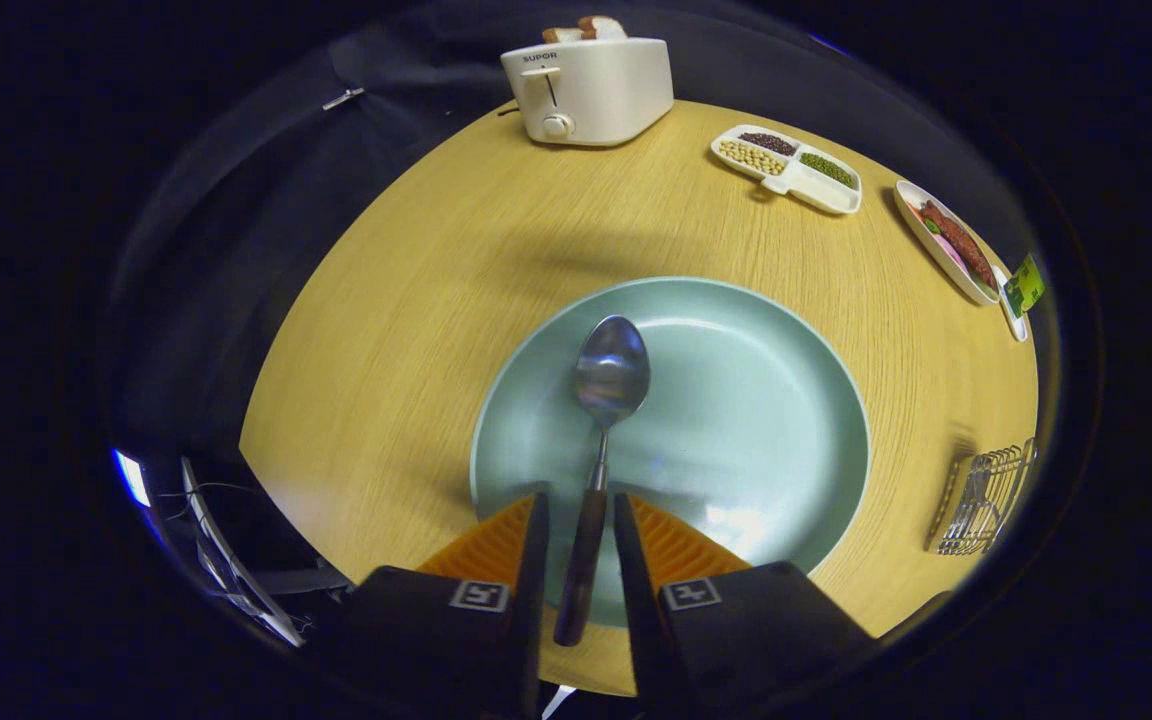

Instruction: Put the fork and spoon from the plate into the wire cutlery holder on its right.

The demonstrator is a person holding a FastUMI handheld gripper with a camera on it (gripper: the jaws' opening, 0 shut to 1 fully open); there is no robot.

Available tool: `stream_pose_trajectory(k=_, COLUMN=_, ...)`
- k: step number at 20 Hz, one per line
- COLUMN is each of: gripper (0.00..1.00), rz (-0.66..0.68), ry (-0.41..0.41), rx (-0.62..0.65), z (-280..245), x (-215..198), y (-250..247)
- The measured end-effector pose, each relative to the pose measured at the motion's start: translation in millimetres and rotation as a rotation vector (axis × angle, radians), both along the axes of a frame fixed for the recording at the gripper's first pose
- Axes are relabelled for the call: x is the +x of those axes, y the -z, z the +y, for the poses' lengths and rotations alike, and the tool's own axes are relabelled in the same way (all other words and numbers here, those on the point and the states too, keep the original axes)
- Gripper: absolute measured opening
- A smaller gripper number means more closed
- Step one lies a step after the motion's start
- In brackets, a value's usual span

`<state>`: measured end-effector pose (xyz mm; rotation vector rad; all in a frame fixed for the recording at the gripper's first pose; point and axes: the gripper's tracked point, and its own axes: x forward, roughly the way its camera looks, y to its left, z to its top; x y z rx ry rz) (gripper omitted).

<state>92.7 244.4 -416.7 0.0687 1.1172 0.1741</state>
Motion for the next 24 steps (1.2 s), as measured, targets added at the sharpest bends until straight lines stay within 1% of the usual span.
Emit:
stream_pose_trajectory(k=1, gripper=0.18, rz=0.020, ry=-0.006, rx=-0.006, z=-1, x=-3, y=5)
stream_pose_trajectory(k=2, gripper=0.20, rz=0.018, ry=-0.005, rx=0.005, z=-2, x=2, y=4)
stream_pose_trajectory(k=3, gripper=0.08, rz=0.032, ry=-0.011, rx=0.013, z=-2, x=-3, y=3)
stream_pose_trajectory(k=5, gripper=0.08, rz=0.032, ry=-0.021, rx=0.070, z=-3, x=-6, y=-8)
stream_pose_trajectory(k=7, gripper=0.08, rz=0.022, ry=-0.007, rx=0.101, z=-16, x=-10, y=-27)
stream_pose_trajectory(k=9, gripper=0.08, rz=-0.006, ry=-0.017, rx=0.141, z=-34, x=-15, y=-58)
stream_pose_trajectory(k=10, gripper=0.08, rz=-0.027, ry=-0.037, rx=0.152, z=-49, x=-21, y=-74)
stream_pose_trajectory(k=12, gripper=0.08, rz=-0.065, ry=-0.068, rx=0.136, z=-87, x=-29, y=-113)
stream_pose_trajectory(k=15, gripper=0.08, rz=-0.068, ry=-0.078, rx=0.106, z=-152, x=-46, y=-161)
stream_pose_trajectory(k=16, gripper=0.08, rz=-0.039, ry=-0.083, rx=0.084, z=-176, x=-48, y=-171)
stream_pose_trajectory(k=19, gripper=0.08, rz=0.093, ry=-0.110, rx=-0.074, z=-258, x=-82, y=-181)
stream_pose_trajectory(k=20, gripper=0.08, rz=0.149, ry=-0.114, rx=-0.109, z=-276, x=-93, y=-180)
stream_pose_trajectory(k=22, gripper=0.08, rz=0.268, ry=-0.121, rx=-0.144, z=-300, x=-114, y=-171)
stream_pose_trajectory(k=24, gripper=0.08, rz=0.384, ry=-0.138, rx=-0.198, z=-319, x=-126, y=-161)
